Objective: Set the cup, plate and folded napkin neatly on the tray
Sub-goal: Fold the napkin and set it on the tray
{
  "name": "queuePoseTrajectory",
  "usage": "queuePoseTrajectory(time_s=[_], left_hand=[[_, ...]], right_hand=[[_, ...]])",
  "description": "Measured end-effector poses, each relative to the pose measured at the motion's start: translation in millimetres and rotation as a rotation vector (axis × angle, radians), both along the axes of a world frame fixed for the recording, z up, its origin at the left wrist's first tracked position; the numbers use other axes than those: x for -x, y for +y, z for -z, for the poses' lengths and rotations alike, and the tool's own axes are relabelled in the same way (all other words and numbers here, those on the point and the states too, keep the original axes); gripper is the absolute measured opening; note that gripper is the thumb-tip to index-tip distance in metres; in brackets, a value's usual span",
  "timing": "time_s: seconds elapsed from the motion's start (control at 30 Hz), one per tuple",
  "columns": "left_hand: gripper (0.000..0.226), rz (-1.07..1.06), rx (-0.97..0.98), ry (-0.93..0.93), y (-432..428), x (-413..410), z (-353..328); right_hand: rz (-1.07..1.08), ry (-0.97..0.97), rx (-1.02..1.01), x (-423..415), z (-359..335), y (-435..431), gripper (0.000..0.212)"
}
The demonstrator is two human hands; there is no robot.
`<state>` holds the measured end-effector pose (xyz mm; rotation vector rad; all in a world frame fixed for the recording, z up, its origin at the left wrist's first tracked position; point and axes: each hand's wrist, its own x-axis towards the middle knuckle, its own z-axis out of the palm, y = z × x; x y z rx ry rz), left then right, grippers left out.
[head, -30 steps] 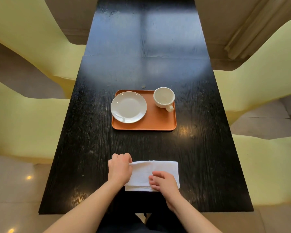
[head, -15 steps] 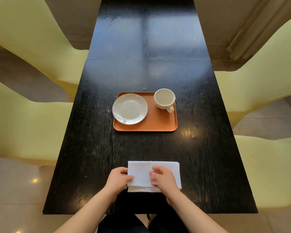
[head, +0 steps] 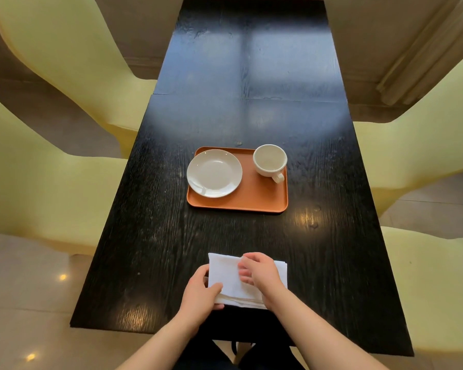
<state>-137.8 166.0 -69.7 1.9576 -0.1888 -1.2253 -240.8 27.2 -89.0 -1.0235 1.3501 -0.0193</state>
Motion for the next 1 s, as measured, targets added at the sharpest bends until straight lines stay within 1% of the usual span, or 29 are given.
queuePoseTrajectory(time_s=[0.03,0.1,0.2,0.23,0.27,0.3,0.33,0.4,0.43,0.6,0.67,0.83,0.93,1.0], left_hand=[[0.036,0.016,0.013,-0.050,-1,3,-2],[0.038,0.074,0.041,-0.155,-5,9,-7],[0.039,0.217,0.072,-0.362,-15,21,-16],[0.037,0.260,0.081,-0.421,-20,27,-18],[0.033,0.296,0.092,-0.465,-24,33,-21],[0.029,0.325,0.099,-0.488,-29,39,-22],[0.030,0.347,0.104,-0.494,-33,45,-24],[0.042,0.388,0.114,-0.479,-39,57,-23],[0.046,0.412,0.116,-0.477,-41,61,-23],[0.051,0.566,0.107,-0.508,-40,78,-15],[0.049,0.598,0.093,-0.518,-36,80,-11],[0.040,0.583,0.012,-0.545,-32,73,3],[0.039,0.538,-0.033,-0.581,-33,68,9],[0.042,0.478,-0.059,-0.559,-36,66,10]], right_hand=[[-0.020,-0.011,0.013,-1,-4,-1,0.017],[-0.108,-0.011,0.065,-4,-12,-5,0.031],[-0.258,0.062,0.201,-9,-29,-12,0.059],[-0.307,0.102,0.257,-11,-34,-14,0.064],[-0.360,0.148,0.317,-11,-38,-17,0.062],[-0.403,0.187,0.372,-10,-40,-19,0.055],[-0.428,0.212,0.412,-8,-41,-22,0.042],[-0.441,0.226,0.457,2,-41,-29,0.018],[-0.449,0.230,0.477,8,-40,-32,0.012],[-0.455,0.248,0.531,41,-33,-45,0.014],[-0.446,0.281,0.550,50,-30,-48,0.014],[-0.465,0.375,0.576,61,-24,-49,0.005],[-0.467,0.371,0.581,63,-20,-49,0.003],[-0.455,0.375,0.589,65,-19,-49,0.004]])
